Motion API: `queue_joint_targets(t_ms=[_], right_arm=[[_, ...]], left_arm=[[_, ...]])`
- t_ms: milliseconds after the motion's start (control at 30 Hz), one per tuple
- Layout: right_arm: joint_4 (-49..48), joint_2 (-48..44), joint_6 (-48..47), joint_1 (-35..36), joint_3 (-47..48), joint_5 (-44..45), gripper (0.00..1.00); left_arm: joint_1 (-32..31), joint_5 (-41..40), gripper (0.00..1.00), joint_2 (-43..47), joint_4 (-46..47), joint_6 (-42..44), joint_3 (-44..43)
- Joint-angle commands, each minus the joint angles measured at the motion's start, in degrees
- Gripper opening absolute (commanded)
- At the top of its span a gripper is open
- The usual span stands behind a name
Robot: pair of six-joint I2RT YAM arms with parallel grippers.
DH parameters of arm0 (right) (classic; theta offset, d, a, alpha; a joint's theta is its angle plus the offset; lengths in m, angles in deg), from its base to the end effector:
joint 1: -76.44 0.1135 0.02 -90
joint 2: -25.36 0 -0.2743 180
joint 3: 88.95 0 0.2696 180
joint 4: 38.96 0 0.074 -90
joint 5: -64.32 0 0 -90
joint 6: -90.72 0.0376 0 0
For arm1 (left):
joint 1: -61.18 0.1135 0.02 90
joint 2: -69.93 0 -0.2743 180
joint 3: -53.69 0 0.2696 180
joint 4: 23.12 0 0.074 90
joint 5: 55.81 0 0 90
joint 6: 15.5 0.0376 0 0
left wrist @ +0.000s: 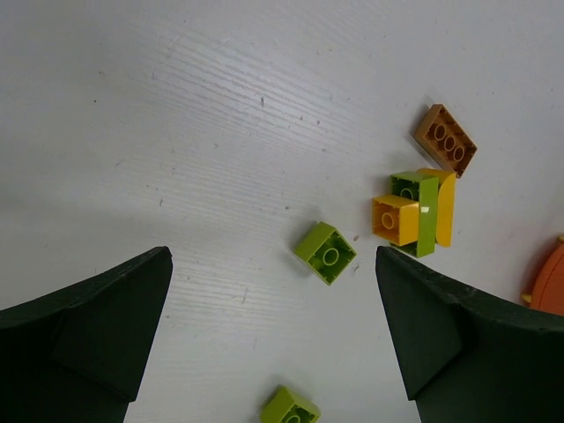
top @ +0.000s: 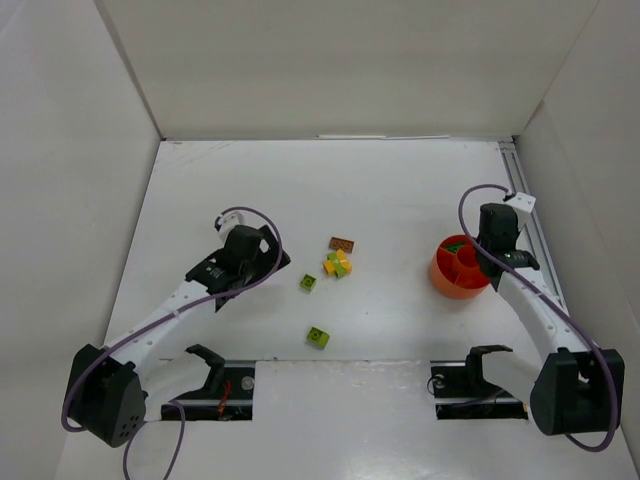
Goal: Sort the legos into containers by color
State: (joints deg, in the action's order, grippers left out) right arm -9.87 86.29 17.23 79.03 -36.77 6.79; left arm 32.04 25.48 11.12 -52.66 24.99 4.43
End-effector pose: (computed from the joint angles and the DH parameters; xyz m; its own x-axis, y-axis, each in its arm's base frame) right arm 0.2373 -0.0095 0.2474 -0.4780 0.2184 -0.8508 0.5437 0.8343 -0.0913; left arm 0.2037 -0.1071 0.2333 -0.6456 -0.5008 -0.5766 -0.1730 0.8313 -0.5283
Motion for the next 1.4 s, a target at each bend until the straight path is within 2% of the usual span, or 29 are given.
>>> queue_joint_targets(t_ms=[0,367,500,733,933,1133,1233,1300,1367], right_arm=[[-3.84,0.51,0.63,-0.30,-0.40,-0.83,0.29],[-4.45,-1.33,-0.17,-0.30,-1.45,-2.06,0.35],[-3.84,-4.31,-0.17,-0.30,-2.51,-2.67,0.44],[-3.84,-7.22,0.45,-0.30,-4.26,-3.46,0.51],[-3.84,-7.83,0.45,-0.30,-4.26,-5.66,0.51],[-3.84,-12.23,-6.31,-0.30,-1.90,-8.64,0.58],[-6.12,-14.25,-12.54,3.11,-0.32,-11.09,0.62],[-6.12,-13.13,-17.10,10.37,3.62,-13.99,0.69],[-6.12,-10.84,-20.46,12.85,4.78,-16.10,0.73]], left_arm=[[-0.21,0.18,1.00,0.10,1.04,0.21,-2.44],[-0.21,0.71,1.00,0.10,1.04,0.21,-1.92],[-0.21,0.71,1.00,0.10,1.04,0.21,-1.92],[-0.21,1.24,1.00,0.10,1.57,0.21,-1.92],[-0.21,1.24,1.00,0.10,1.57,0.21,-1.39],[-0.21,1.24,1.00,1.85,1.57,0.74,-0.87],[-0.21,1.77,1.00,2.38,2.10,0.74,-0.25],[-0.21,2.46,1.00,2.38,2.10,0.74,0.27],[-0.21,2.99,1.00,2.38,2.10,0.74,0.28]])
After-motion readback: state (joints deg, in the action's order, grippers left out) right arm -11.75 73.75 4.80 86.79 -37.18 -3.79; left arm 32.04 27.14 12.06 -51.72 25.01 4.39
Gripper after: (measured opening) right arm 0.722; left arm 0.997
